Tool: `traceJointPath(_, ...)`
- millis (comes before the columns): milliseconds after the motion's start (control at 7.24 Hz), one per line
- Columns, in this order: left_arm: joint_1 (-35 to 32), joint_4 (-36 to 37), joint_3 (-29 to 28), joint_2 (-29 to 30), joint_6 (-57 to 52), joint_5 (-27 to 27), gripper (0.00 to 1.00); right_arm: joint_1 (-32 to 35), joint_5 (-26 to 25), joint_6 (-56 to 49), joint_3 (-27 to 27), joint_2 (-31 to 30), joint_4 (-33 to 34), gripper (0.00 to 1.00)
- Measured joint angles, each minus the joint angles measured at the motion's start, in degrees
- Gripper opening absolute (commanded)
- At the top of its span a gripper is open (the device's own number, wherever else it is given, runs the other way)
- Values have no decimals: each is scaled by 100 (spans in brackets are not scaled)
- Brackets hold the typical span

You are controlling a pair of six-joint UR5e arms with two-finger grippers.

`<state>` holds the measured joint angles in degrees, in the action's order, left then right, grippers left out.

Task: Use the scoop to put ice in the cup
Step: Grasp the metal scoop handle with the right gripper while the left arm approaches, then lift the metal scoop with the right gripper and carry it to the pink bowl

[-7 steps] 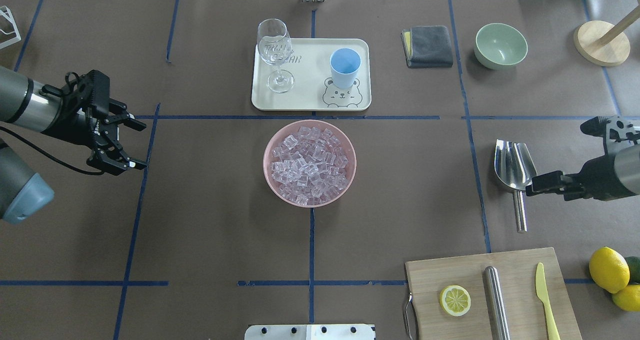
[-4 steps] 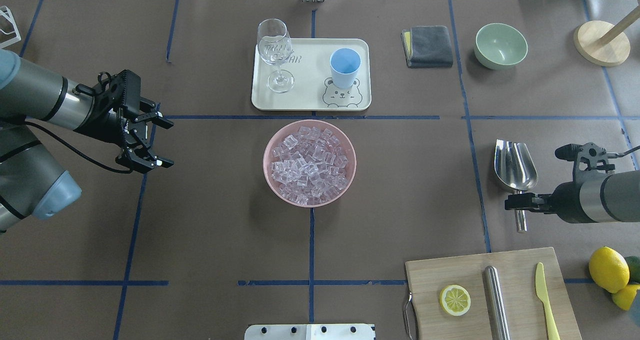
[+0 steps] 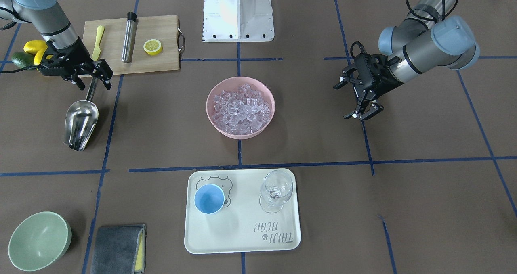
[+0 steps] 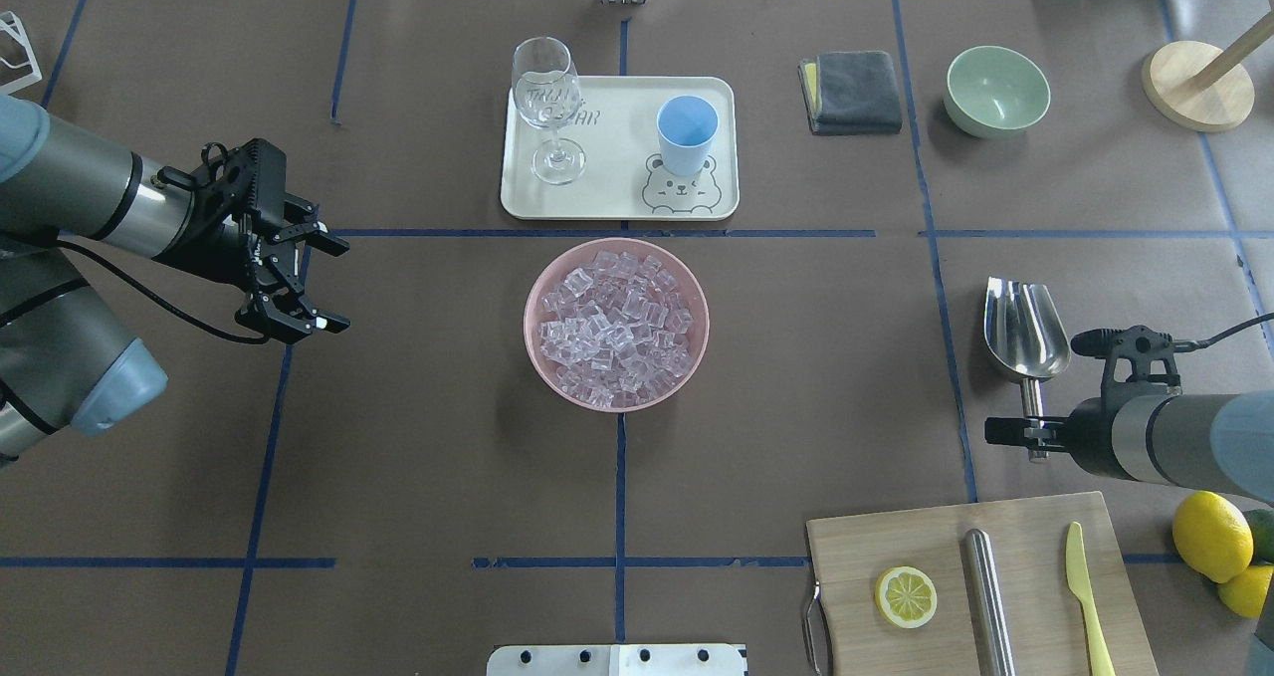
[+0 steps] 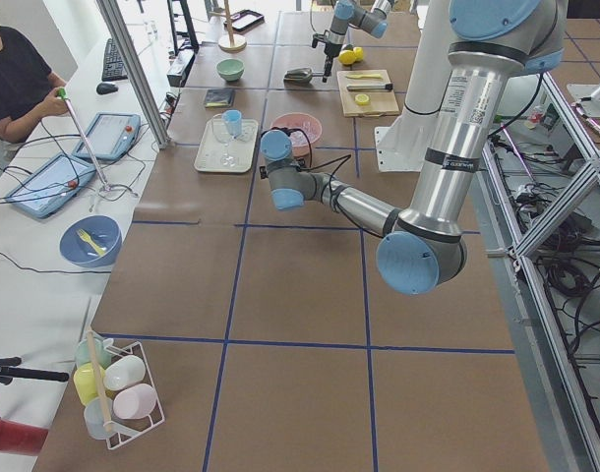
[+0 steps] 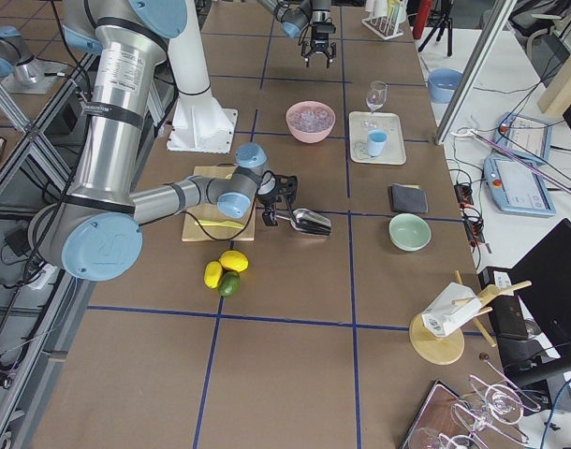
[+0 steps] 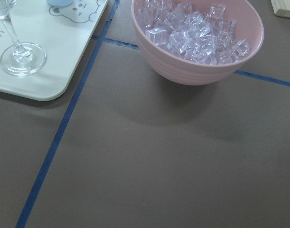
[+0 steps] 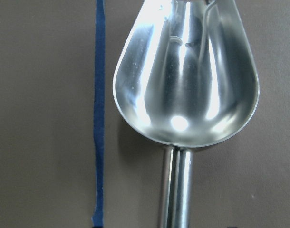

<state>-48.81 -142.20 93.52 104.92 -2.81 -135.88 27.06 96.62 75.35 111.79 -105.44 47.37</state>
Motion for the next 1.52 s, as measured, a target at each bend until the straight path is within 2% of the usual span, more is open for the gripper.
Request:
traceJointPath(138, 2, 1, -5, 1, 0, 0, 100, -47, -45, -1, -16, -2, 5, 0)
traceJointPath(414, 6, 1, -14, 2, -5, 0, 100, -61, -56, -272, 4, -106, -17, 0)
traceJointPath(691, 37, -1, -53, 18, -17, 3, 100, -35, -4, -1210, 181, -366, -181, 0)
traceJointPath(829, 111, -3, -93, 66, -22, 69, 100, 103, 205, -1408, 468, -475, -238, 0)
traceJointPath(1243, 747, -17, -203, 394, -28, 639, 100, 1098, 1368, -2053, 1113, -419, -266, 0)
traceJointPath(1519, 1131, -112, -282, 558, -40, 981, 100, 1053, 1617, -2627, 1204, -91, -124, 0)
